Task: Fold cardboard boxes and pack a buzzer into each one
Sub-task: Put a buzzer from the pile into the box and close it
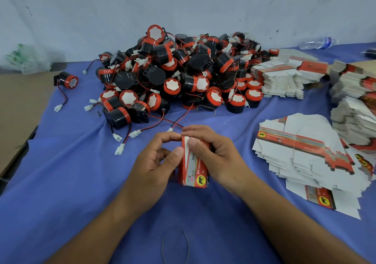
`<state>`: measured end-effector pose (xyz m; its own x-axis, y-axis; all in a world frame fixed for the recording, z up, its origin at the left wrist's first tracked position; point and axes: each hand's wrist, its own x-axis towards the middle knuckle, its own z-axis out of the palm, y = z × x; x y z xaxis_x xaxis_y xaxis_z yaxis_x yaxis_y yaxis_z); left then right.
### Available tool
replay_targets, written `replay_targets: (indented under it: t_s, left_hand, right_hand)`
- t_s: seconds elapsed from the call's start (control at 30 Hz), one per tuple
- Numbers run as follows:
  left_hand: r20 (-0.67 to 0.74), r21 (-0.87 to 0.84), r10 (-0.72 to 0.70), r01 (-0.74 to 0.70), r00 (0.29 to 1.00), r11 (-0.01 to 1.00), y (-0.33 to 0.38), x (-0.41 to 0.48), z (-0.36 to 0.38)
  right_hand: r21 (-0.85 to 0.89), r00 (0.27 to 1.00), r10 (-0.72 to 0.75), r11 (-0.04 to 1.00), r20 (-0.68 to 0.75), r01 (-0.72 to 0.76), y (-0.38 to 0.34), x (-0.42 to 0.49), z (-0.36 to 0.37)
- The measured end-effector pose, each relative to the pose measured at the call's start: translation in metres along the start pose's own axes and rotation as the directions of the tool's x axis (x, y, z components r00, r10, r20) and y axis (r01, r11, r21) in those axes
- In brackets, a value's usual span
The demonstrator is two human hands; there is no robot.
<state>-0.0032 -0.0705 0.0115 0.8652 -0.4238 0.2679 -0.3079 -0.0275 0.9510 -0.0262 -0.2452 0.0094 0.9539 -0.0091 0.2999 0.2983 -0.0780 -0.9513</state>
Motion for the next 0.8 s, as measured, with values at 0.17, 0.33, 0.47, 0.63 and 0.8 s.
replay_targets:
  t_s: [0.17, 0.33, 0.47, 0.63, 0.8]
  left_hand:
    - [0.029, -0.071, -0.045, 0.047, 0.999, 0.996, 0.003, -0.001, 0.001]
    - [-0.067, 0.000, -0.064, 0.064, 0.996, 0.998, 0.004, 0.001, -0.001]
    - [-0.018, 0.093, 0.027, -0.025, 0.999, 0.995, 0.008, 0.000, 0.003]
    - [0.171, 0.273, 0.072, -0.118, 0.983, 0.955, 0.005, -0.007, 0.017]
    - [0.194, 0.348, -0.002, -0.067, 0.981, 0.935, -0.003, -0.006, 0.018]
  right_hand:
    - [-0.024, 0.998, 0.066, 0.998, 0.008, -0.066, 0.001, -0.003, 0.008]
    - [-0.037, 0.997, 0.060, 0.997, -0.048, -0.062, 0.005, -0.004, 0.015]
    - [-0.015, 0.994, 0.048, 0.999, -0.093, -0.050, 0.007, -0.003, 0.017]
    - [-0.061, 0.979, 0.033, 0.997, -0.200, -0.046, 0.007, -0.002, 0.015]
    - [-0.012, 0.984, 0.180, 0.984, 0.005, -0.180, 0.003, 0.004, 0.001]
